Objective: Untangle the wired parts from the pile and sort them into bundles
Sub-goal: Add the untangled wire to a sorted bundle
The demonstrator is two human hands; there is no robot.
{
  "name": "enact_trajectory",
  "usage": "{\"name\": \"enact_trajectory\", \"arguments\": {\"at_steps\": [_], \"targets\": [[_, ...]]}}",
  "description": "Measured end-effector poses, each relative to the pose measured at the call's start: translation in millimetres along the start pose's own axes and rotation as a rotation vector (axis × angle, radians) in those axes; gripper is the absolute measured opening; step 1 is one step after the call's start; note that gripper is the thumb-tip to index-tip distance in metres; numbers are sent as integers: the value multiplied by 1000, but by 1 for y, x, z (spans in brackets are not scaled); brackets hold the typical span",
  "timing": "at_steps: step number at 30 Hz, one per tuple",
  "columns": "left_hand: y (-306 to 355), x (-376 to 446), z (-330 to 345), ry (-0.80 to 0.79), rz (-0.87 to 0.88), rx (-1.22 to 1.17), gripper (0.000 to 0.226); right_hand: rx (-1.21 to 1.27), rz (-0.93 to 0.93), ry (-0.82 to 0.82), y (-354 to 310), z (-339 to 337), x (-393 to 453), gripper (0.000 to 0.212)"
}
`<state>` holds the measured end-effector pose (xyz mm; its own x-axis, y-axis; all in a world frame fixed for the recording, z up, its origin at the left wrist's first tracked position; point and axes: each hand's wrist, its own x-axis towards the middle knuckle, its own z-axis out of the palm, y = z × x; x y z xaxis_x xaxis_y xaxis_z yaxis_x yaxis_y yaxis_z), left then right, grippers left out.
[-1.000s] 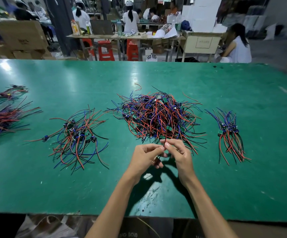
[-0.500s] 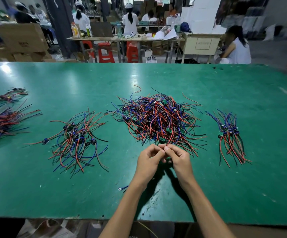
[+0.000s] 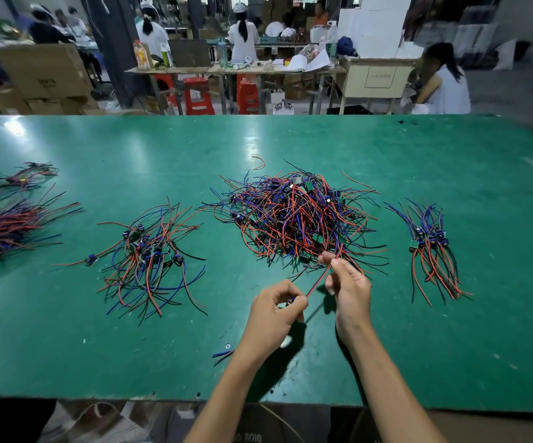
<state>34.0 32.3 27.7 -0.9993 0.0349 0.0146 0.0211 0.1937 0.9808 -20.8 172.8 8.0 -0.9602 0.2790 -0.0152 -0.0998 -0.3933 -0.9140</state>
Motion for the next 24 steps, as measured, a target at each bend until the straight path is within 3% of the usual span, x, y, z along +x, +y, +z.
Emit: {"name": "enact_trajectory", "arguments": {"at_steps": [8,12,15,17,20,24], "targets": [[0,-4,0,-42,-69,-17,13,292,125,132,-8,-7,-1,21],[3,0,-3,-31,-144,-62,10,304,121,41,-10,-12,0,22],[19,4,-13,-65,-216,-192,13,154,122,-70,-9,-10,0,38],[35,9,-19,-97,-208,-313,18,-47,55,-113,-4,-8,-2,27],[55,17,-20,-92,-206,-531,34,-350,-122,-265,5,-4,-10,29],[66,25,-11,8,-337,-721,28,-356,-143,-362,-1,-2,-19,37]]}}
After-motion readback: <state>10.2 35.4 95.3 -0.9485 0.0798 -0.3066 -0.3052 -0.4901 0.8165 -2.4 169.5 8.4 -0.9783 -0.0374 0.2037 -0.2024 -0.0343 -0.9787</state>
